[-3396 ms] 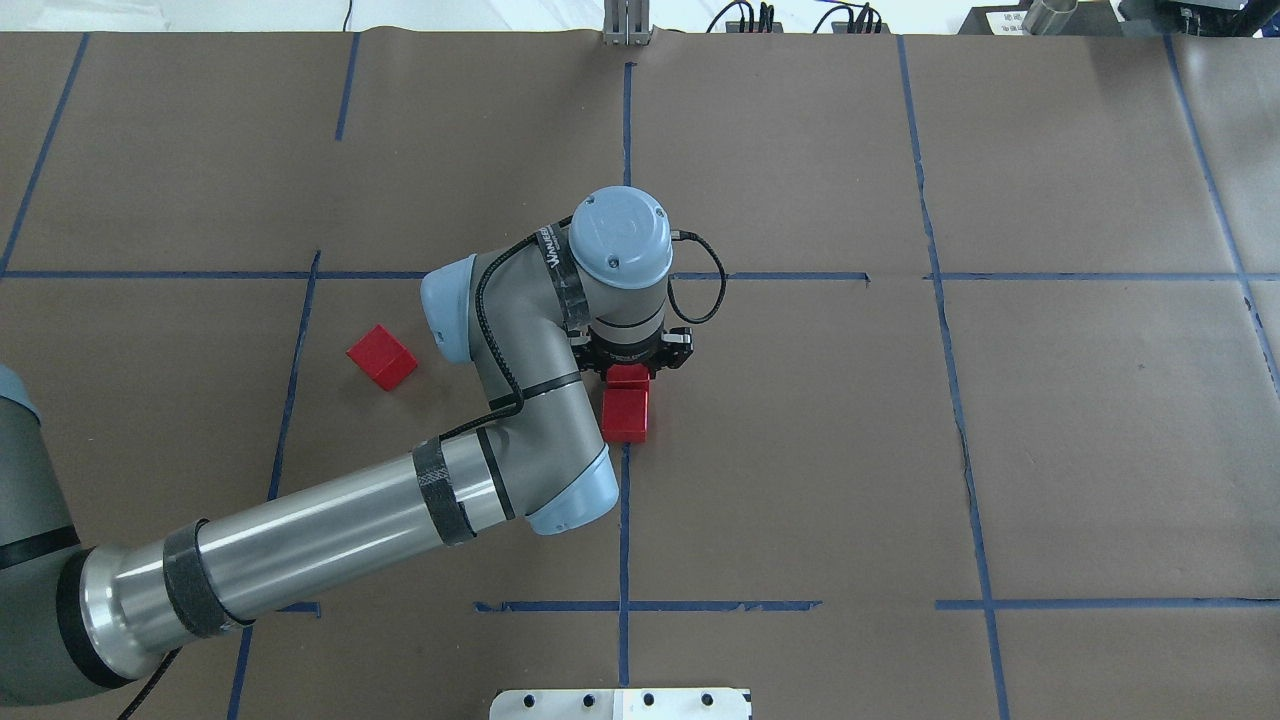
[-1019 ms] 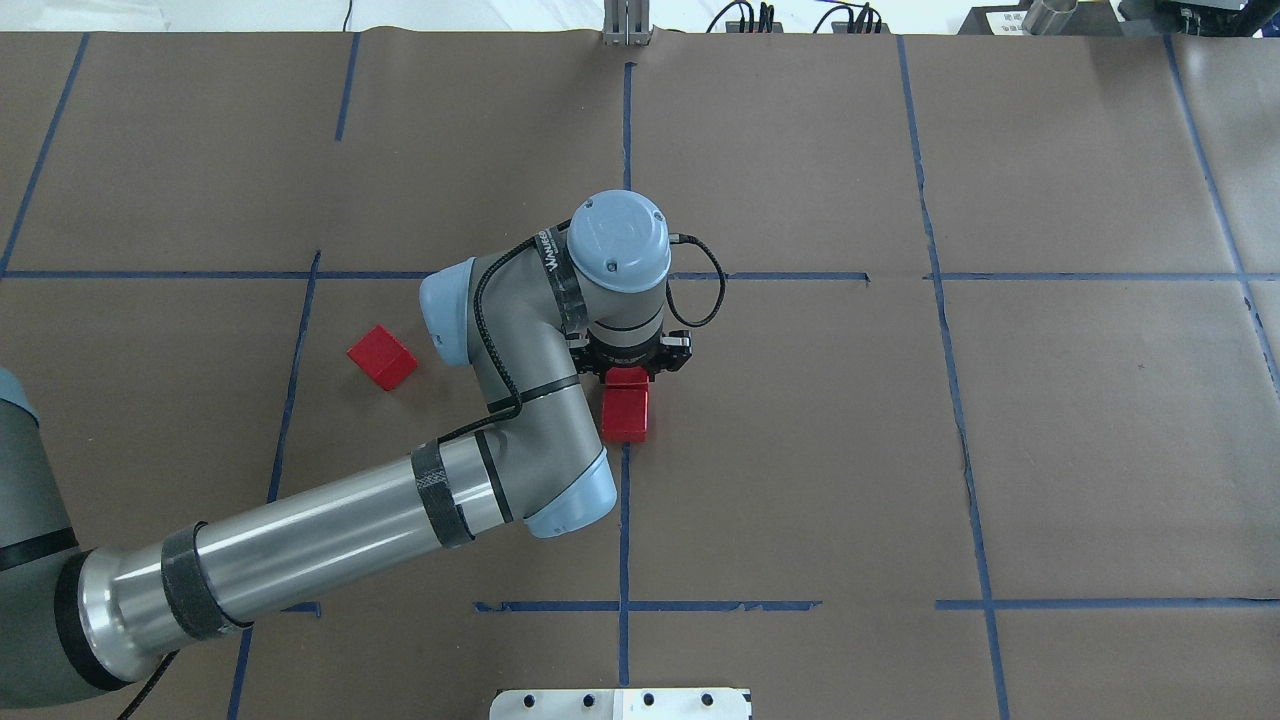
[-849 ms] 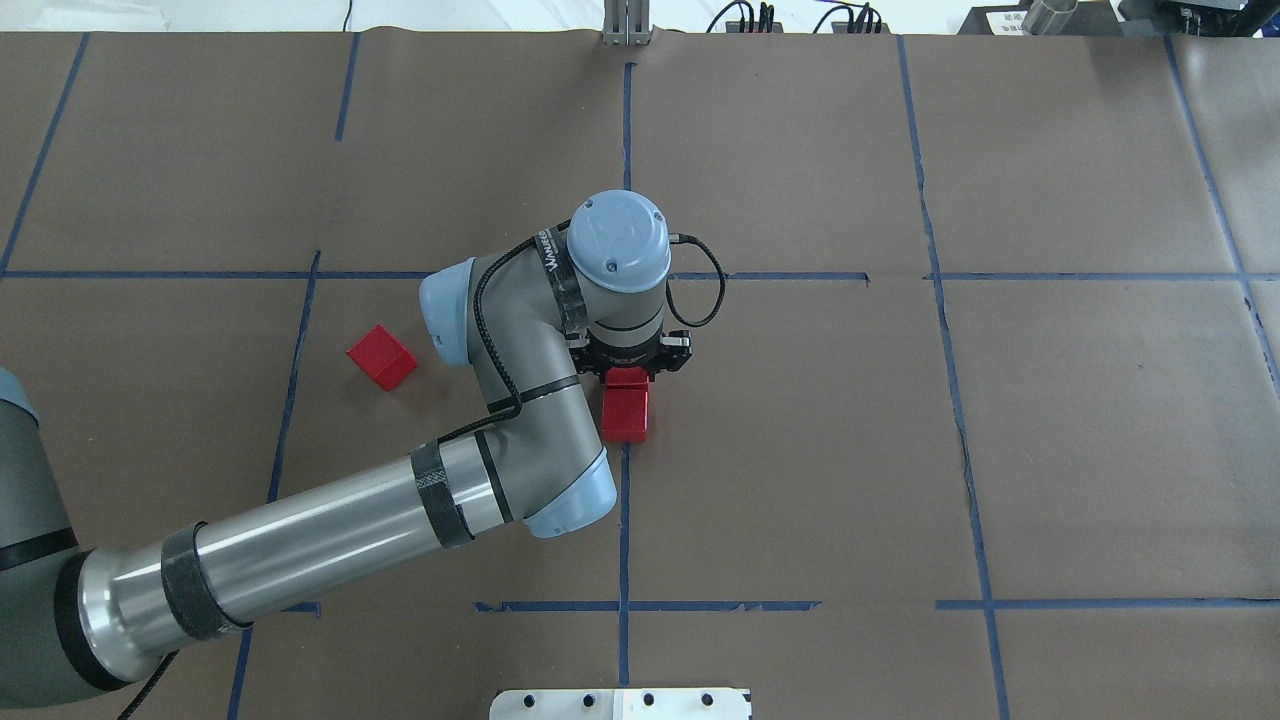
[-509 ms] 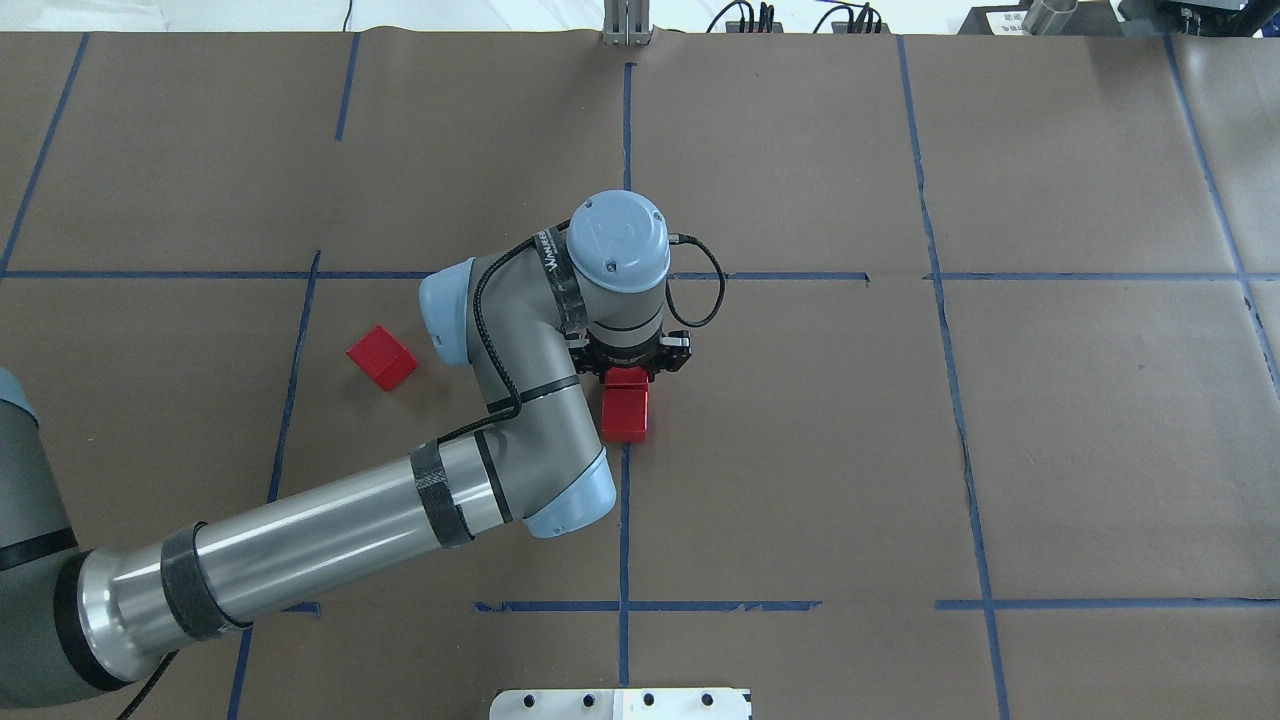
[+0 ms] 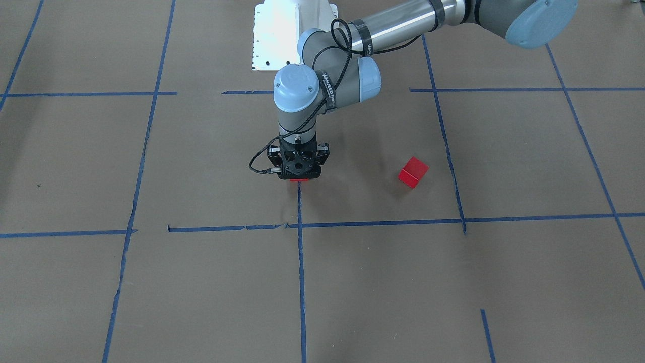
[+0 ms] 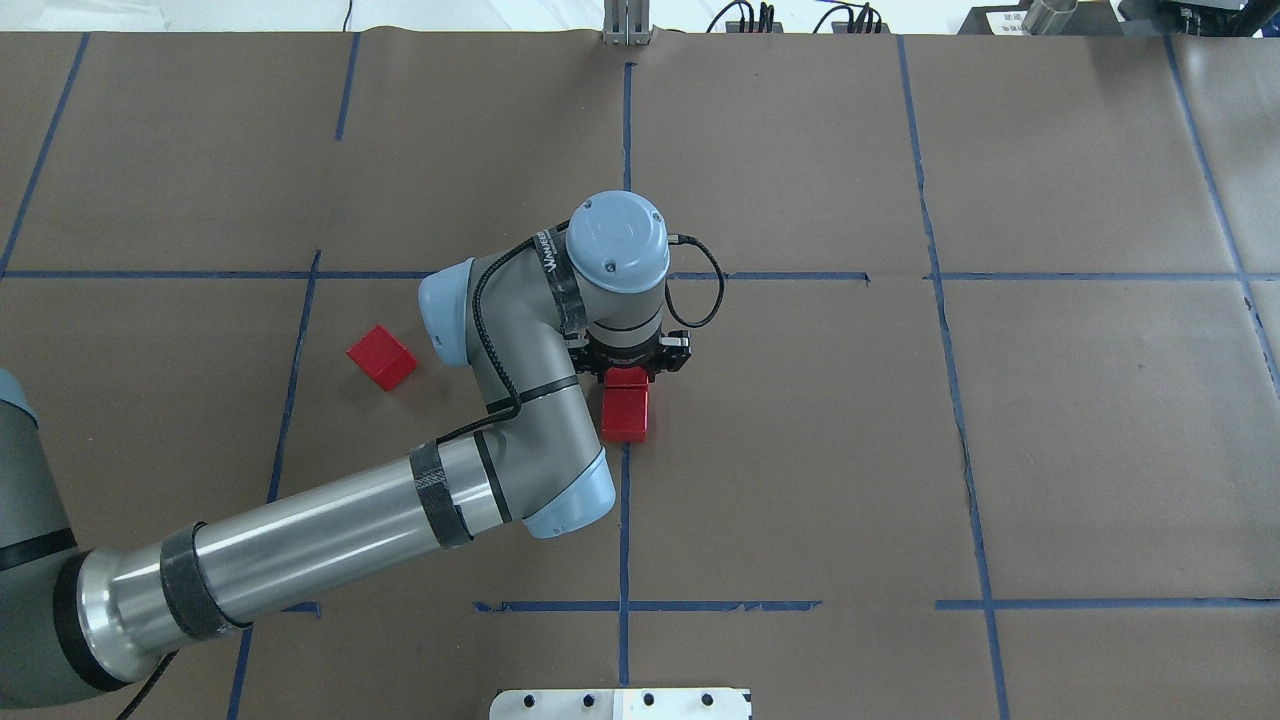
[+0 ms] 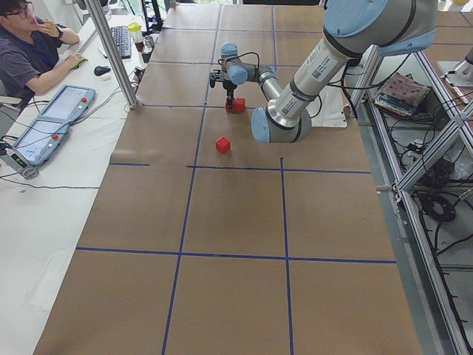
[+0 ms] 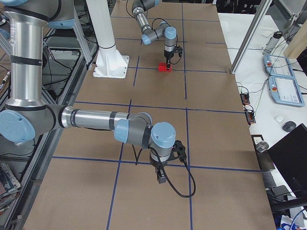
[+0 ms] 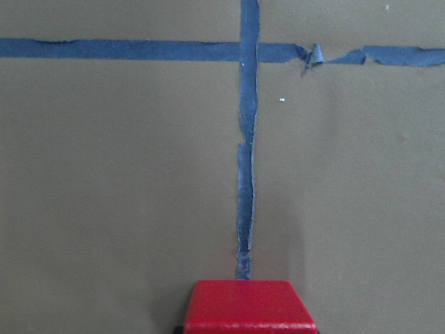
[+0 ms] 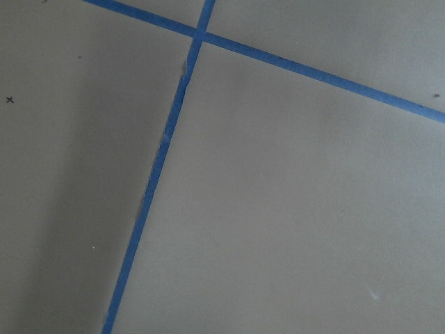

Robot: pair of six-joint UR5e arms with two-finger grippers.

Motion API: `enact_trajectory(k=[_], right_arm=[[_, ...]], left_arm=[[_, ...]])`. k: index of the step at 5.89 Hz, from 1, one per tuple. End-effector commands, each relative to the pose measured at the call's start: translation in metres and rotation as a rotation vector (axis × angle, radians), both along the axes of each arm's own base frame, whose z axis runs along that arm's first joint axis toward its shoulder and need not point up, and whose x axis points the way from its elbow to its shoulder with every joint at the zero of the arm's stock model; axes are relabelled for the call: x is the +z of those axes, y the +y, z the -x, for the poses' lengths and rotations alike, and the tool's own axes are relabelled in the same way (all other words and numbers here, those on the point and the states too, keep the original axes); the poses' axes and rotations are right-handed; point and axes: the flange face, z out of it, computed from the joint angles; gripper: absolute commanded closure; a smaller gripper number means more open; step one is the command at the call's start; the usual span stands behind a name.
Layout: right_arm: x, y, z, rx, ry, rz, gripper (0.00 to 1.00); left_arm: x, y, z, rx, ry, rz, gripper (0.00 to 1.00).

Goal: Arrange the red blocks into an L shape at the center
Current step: 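Hold the cube in place beside the center cube with the left gripper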

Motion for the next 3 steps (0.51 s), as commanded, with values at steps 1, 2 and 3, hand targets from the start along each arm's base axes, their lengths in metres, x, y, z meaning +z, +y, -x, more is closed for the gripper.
enact_trajectory(k=[1,2,3], right_arm=[[0.000,0.000,0.000,0.000,0.000,0.000,0.00],[-0.001,-0.001,0.000,0.000,0.000,-0.001,0.00],[-0.001,-0.001,0.000,0.000,0.000,-0.001,0.00]], left_arm=[[-0.001,-0.001,0.001,0.000,0.001,-0.001,0.27],[-0.003,-0.001,0.001,0.009,0.005,-0.013,0.14],[-0.020,-0.008,0.019,0.022,0.036,-0.058,0.00]])
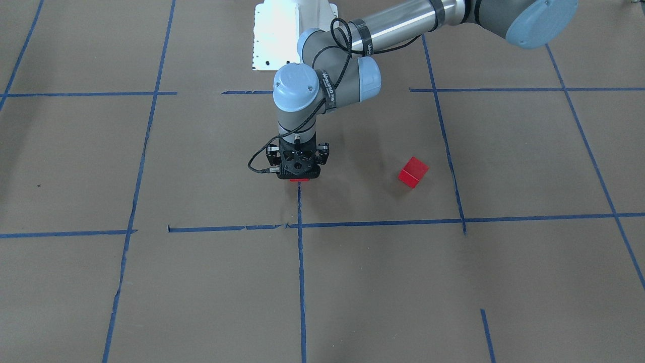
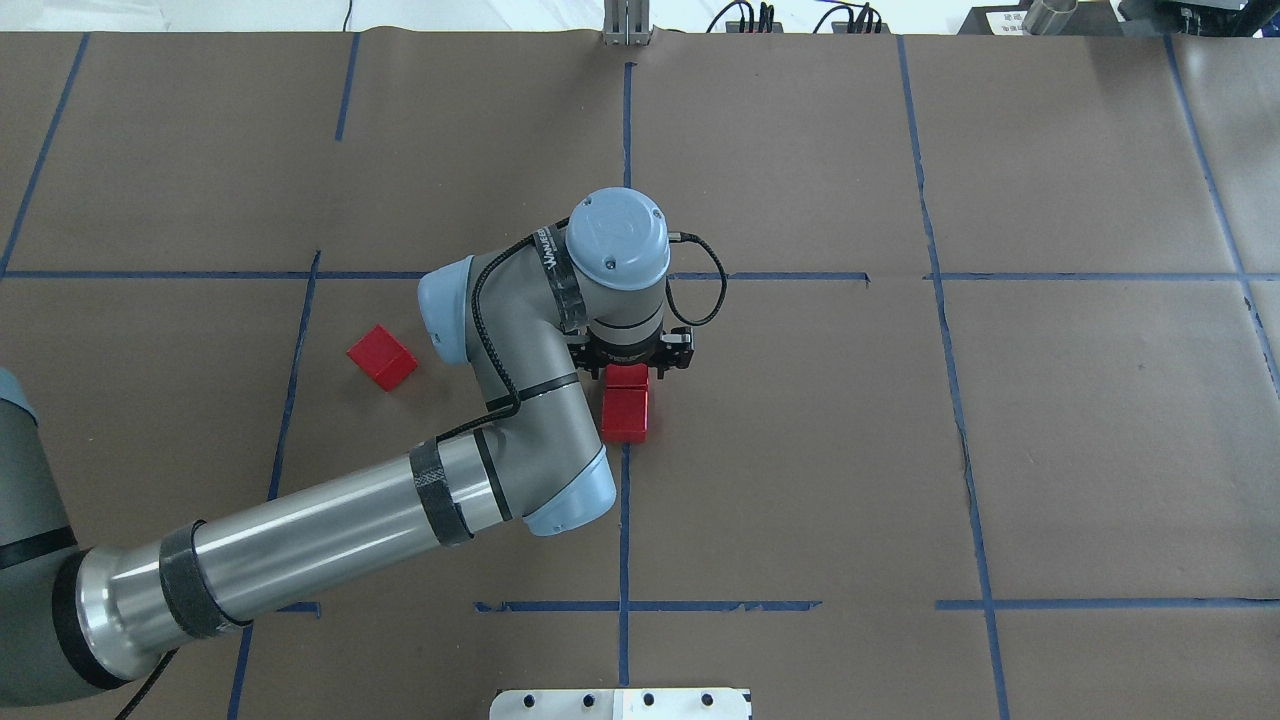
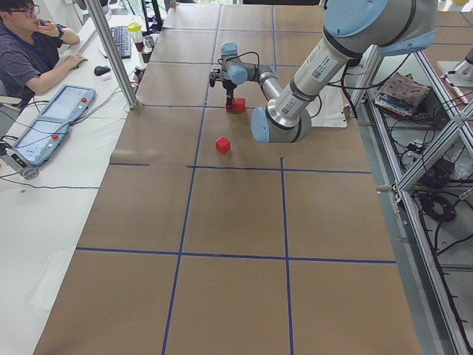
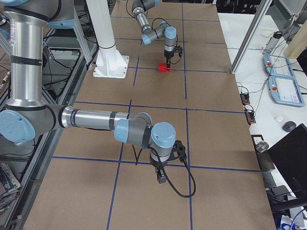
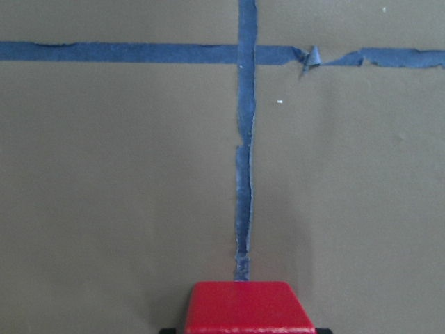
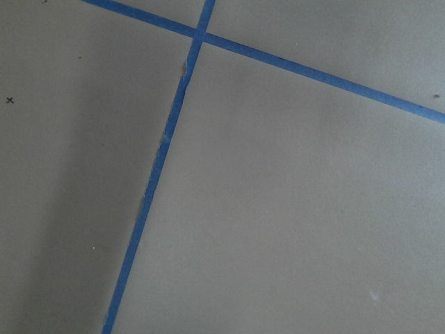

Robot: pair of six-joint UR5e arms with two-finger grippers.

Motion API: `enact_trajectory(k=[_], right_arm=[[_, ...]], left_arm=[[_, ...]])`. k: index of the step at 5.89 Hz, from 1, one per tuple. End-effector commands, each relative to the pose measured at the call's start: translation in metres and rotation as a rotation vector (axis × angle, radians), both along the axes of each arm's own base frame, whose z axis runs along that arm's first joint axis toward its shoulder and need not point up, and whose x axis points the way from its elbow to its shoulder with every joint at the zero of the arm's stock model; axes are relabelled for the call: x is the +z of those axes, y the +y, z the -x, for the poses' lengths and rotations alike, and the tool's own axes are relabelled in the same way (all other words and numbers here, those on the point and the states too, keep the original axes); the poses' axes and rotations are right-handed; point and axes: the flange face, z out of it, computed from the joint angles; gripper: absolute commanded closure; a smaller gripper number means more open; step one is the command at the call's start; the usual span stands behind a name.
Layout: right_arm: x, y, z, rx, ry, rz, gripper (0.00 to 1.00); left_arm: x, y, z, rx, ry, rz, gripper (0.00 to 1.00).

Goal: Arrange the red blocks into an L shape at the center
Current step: 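Open the left gripper and move it toward the last red cube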

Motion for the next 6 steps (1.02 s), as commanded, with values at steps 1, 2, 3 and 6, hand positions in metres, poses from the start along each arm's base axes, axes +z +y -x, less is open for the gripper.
enact_trajectory(k=[1,2,3,6], right_arm=[[0.001,0.000,0.000,0.001,0.000,0.002,0.00],[0.000,0.000,0.000,0.001,0.000,0.001,0.00],[0.001,0.001,0.000,0.001,-0.002,0.003,0.00],[0.003,0.001,0.000,0.003,-0.002,0.009,0.00]], left_arm=[[-0.020,-0.018,0.030,-0.010,0.036,-0.043,0.00],[-0.017,-0.047,0.067,0.012,0.075,-0.004,0.00],[0.013,-0.060,0.122,0.091,0.107,-0.069,0.00],[0.118,-0.050,0.213,0.369,0.043,-0.426,0.00]])
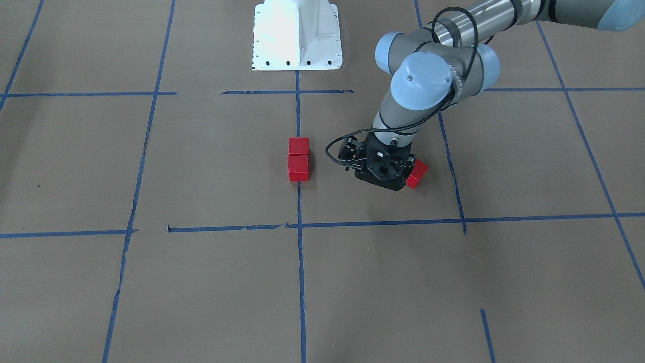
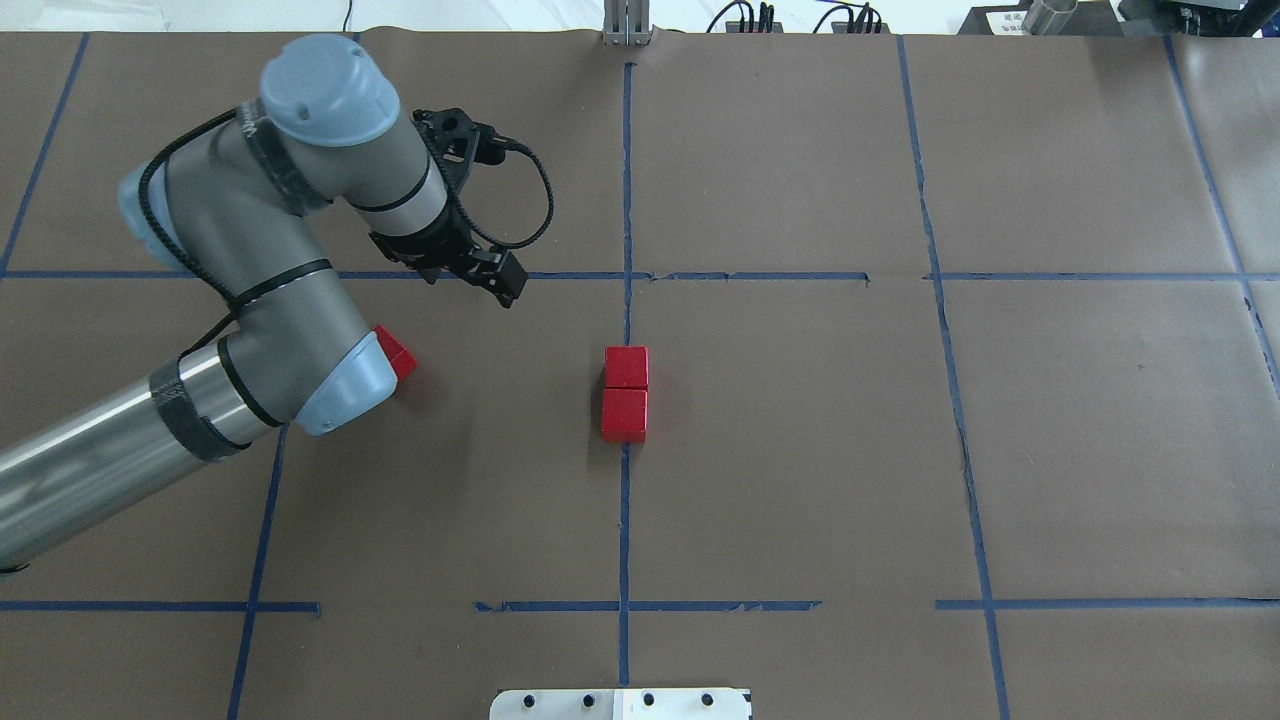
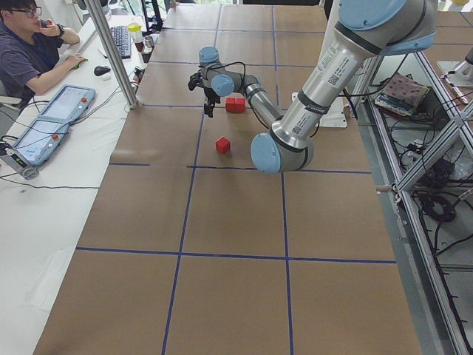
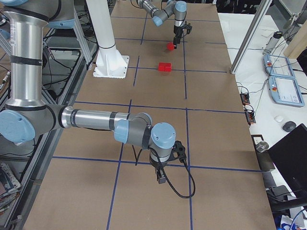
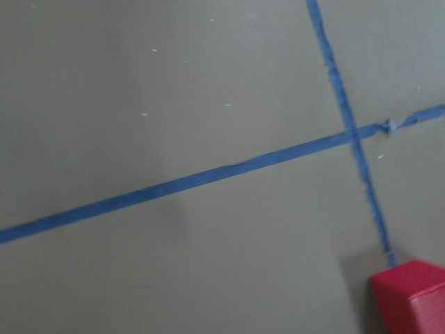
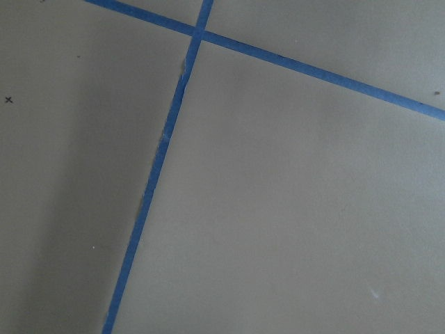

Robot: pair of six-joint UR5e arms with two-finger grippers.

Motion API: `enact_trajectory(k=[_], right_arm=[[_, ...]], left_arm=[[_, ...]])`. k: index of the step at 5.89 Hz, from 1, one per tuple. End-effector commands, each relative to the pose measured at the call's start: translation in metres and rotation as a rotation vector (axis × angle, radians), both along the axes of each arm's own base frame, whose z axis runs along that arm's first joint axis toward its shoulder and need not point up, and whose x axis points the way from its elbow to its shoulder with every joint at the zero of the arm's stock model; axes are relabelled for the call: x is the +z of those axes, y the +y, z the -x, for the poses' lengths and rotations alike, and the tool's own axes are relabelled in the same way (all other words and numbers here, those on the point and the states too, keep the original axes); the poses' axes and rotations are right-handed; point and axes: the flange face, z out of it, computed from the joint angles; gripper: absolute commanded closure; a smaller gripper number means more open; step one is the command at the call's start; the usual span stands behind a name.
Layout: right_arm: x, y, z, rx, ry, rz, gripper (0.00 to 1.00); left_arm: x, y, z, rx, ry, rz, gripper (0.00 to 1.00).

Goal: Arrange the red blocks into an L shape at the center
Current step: 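Open the left gripper and move it toward the last red cube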

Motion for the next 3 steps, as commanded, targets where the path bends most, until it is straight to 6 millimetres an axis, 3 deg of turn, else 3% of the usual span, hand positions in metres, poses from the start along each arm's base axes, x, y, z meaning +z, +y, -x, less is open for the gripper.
enact_trajectory(k=[1,2,3], right_arm=[[0.002,0.000,0.000,0.000,0.000,0.003,0.00],[0.002,0.000,0.000,0.000,-0.001,0.005,0.00],[0.003,0.001,0.000,0.000,-0.001,0.007,0.00]], left_arm=[[0.045,0.015,0.026,0.148,-0.021,-0.201,0.00],[0.070,0.022,0.031,0.154,0.008,-0.246,0.00],[0.078,0.021,0.030,0.152,0.017,-0.255,0.00]])
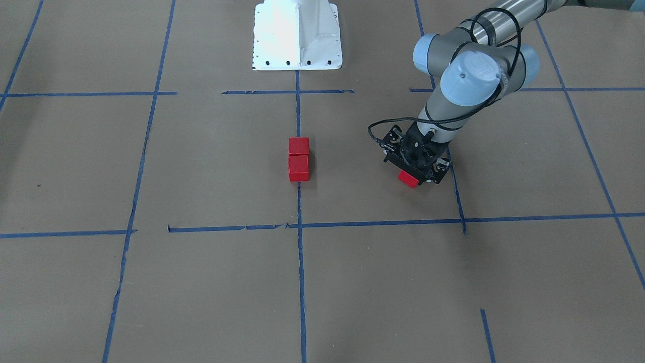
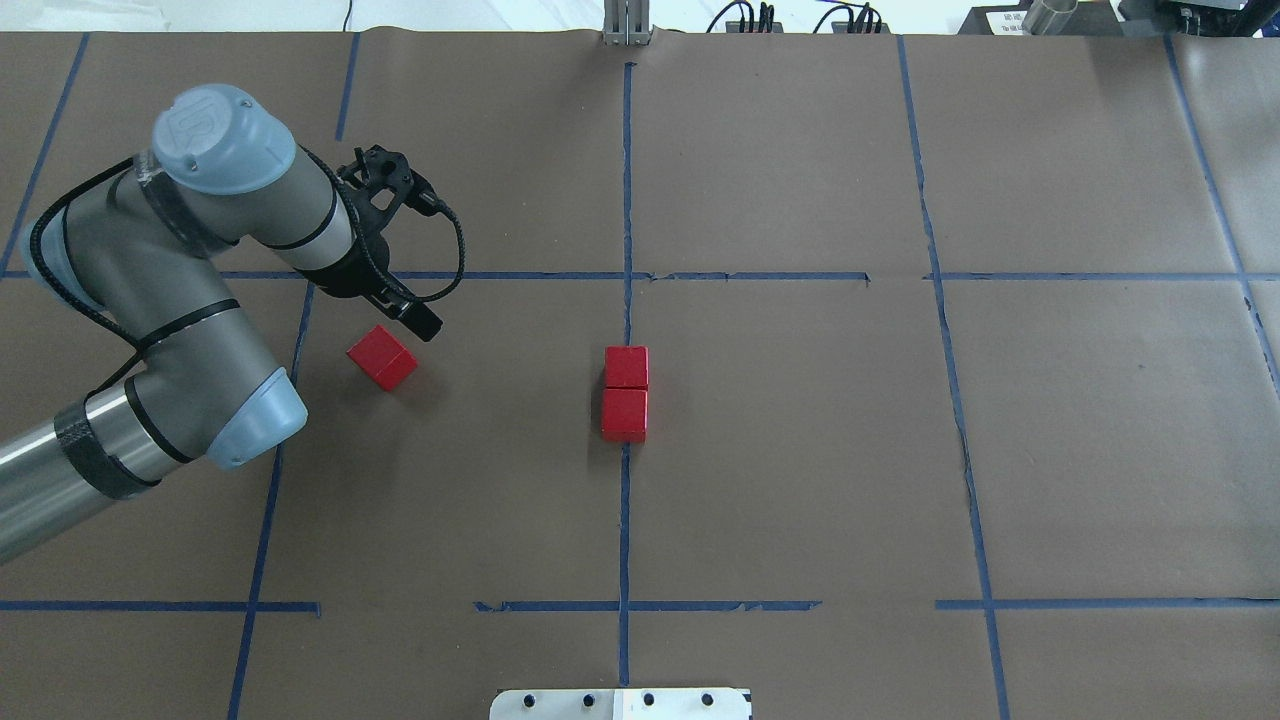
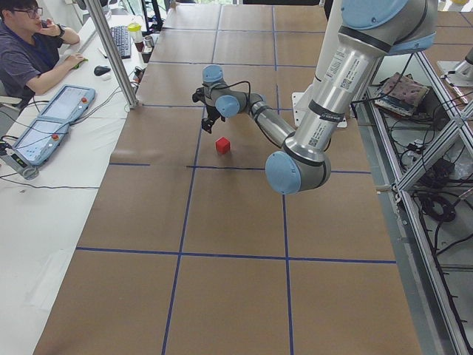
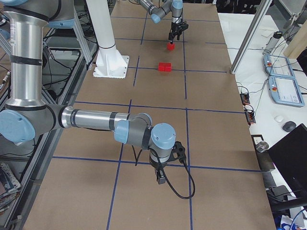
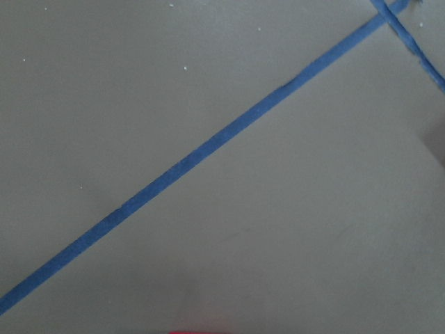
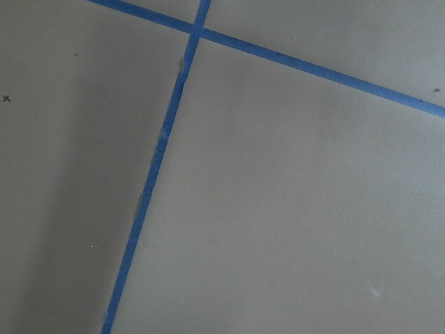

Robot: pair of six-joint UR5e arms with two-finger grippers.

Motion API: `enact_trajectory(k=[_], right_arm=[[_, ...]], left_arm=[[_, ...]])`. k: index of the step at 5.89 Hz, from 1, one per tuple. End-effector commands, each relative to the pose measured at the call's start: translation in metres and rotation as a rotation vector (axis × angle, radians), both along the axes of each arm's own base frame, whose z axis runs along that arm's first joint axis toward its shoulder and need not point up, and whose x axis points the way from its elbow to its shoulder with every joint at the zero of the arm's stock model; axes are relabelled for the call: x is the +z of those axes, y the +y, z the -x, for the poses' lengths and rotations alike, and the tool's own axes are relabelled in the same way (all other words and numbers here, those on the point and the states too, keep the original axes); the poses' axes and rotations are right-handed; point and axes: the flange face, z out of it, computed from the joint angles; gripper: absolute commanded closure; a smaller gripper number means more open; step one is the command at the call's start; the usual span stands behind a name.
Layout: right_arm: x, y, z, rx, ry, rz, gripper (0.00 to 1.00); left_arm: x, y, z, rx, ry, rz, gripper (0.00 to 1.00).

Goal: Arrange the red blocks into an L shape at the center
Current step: 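Lower the left gripper and grasp the last red cube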

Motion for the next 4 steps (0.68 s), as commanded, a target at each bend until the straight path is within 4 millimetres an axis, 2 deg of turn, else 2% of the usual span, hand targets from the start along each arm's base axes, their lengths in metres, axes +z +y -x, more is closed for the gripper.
enact_trajectory(k=[1,2,4], right_arm=[[0.000,0.000,0.000,0.000,0.000,0.000,0.00],[0.000,0.000,0.000,0.000,0.000,0.000,0.00],[0.001,0.000,0.000,0.000,0.000,0.002,0.00]], left_arm=[[0.013,0.003,0.002,-0.025,0.015,0.033,0.00],[0.016,0.006,-0.001,-0.077,0.018,0.115,0.00],[0.028,0.009,-0.001,-0.082,0.001,0.125,0.00]])
